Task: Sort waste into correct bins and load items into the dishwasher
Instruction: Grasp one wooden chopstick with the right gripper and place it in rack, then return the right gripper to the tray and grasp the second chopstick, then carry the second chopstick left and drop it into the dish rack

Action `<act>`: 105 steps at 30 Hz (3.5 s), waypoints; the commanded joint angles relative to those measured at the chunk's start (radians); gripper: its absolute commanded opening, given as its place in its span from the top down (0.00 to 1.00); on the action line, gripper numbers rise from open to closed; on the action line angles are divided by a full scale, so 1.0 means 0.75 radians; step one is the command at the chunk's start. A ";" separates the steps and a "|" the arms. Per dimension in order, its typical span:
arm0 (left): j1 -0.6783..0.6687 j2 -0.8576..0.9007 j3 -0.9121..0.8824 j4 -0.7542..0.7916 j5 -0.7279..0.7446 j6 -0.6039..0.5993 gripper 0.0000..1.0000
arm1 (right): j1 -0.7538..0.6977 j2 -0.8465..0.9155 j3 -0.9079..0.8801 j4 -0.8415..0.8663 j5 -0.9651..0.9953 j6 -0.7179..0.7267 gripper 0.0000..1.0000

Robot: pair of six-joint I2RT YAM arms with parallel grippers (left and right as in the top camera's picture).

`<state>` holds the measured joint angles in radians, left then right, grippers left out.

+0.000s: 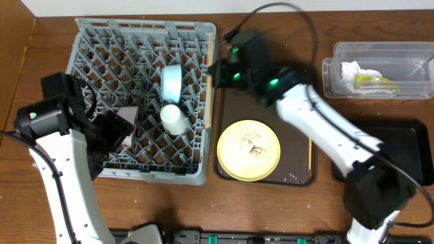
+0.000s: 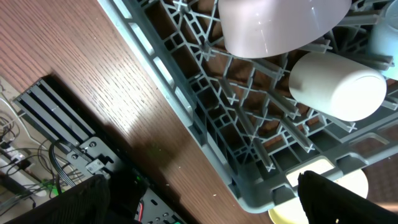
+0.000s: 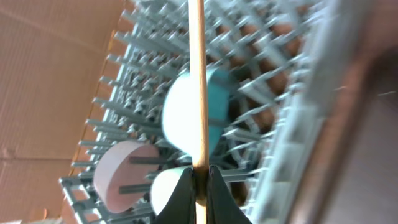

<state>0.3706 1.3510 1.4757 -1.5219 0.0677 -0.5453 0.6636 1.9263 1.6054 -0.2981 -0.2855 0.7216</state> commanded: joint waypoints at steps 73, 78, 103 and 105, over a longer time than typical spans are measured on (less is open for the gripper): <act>0.006 -0.002 0.001 -0.008 -0.022 0.014 0.02 | -0.440 -0.039 -0.586 -0.564 0.494 -0.306 0.48; 0.006 -0.002 0.001 -0.008 -0.022 0.014 0.02 | -0.440 0.054 -0.587 -0.541 0.495 -0.306 0.49; 0.006 -0.002 0.001 -0.008 -0.022 0.014 0.02 | -0.372 0.062 0.074 -0.546 -0.214 -0.218 0.99; 0.006 -0.002 0.001 -0.008 -0.022 0.014 0.02 | -0.334 0.062 0.138 -0.488 -0.214 -0.151 0.99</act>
<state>0.3706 1.3510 1.4757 -1.5223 0.0677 -0.5449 0.3698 1.9884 1.6516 -0.6823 -0.3473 0.5335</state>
